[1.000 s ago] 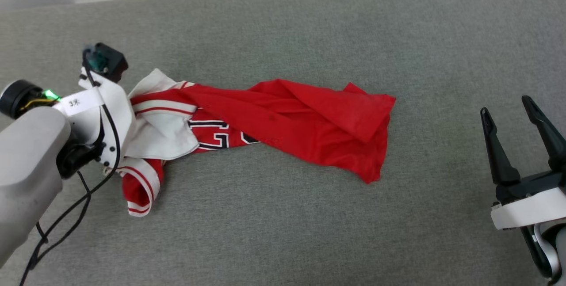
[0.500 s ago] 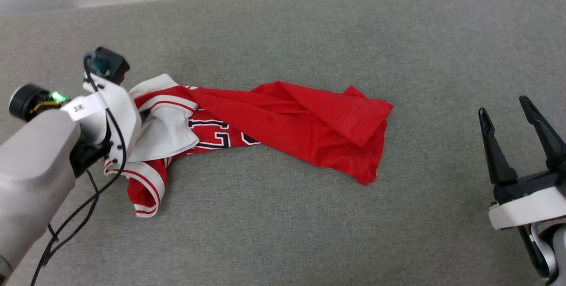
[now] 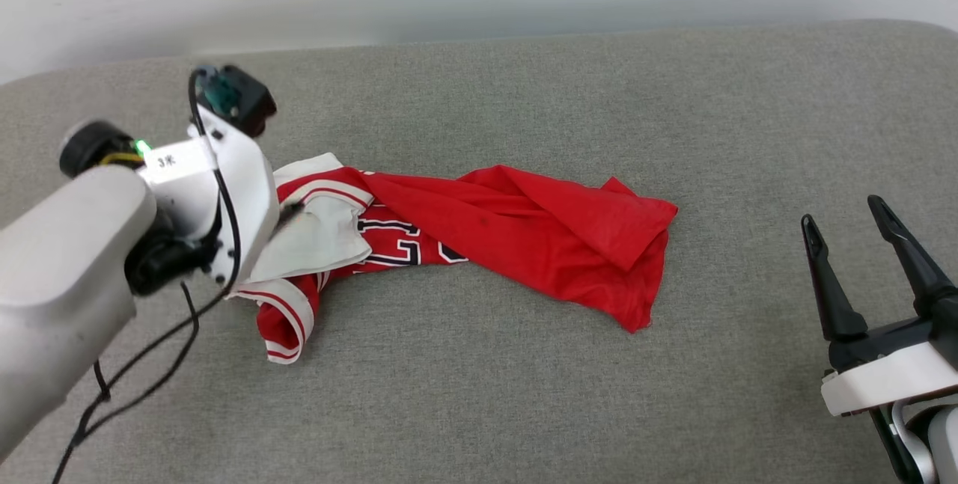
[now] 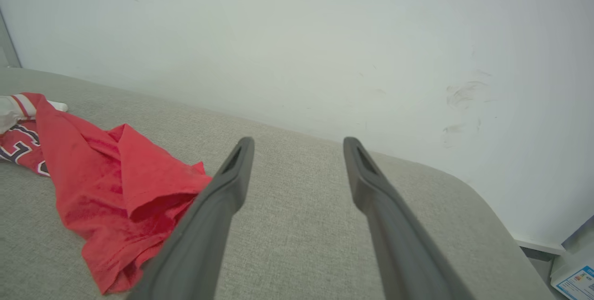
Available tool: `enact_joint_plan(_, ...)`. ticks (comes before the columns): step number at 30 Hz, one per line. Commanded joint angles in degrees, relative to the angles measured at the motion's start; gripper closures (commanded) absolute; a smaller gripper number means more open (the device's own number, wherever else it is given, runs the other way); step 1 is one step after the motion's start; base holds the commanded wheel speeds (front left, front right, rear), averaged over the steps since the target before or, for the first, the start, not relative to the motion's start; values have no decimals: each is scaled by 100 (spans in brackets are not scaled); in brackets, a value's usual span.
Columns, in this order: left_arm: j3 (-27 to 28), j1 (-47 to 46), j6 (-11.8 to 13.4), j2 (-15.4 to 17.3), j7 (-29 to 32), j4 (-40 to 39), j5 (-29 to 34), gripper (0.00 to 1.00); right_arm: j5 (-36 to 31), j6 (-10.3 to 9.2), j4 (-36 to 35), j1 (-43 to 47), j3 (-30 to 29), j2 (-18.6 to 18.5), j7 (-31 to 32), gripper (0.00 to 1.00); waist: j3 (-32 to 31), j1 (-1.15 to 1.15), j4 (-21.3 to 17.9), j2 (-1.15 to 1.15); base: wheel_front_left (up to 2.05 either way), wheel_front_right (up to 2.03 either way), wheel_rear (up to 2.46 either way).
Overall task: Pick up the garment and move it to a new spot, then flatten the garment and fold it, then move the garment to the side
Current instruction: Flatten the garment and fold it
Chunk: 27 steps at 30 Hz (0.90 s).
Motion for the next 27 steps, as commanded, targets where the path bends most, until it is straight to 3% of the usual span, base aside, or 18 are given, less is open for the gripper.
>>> enact_joint_plan(1,-68,198,-4,72,301,-227,-224,0,25,-4,7,13,29,25,-11,0,-17,0,-4,0,0,0,0)
enact_joint_plan(9,-369,534,12,319,906,-648,-387,0,88,-4,-22,-74,69,-30,-11,0,87,0,-77,0,0,0,0)
enact_joint_plan(18,-632,1188,20,65,1267,-192,-423,0,95,-4,13,-185,128,-1,-10,0,229,0,-208,0,0,0,0)
enact_joint_plan(20,-678,1286,5,17,1247,-99,-390,100,95,-4,22,-202,123,-4,-10,0,237,0,-229,0,0,0,0)
enact_joint_plan(27,-597,1009,-20,22,817,-208,-218,100,63,-4,49,-79,38,-7,-11,0,73,0,-151,0,0,0,0)
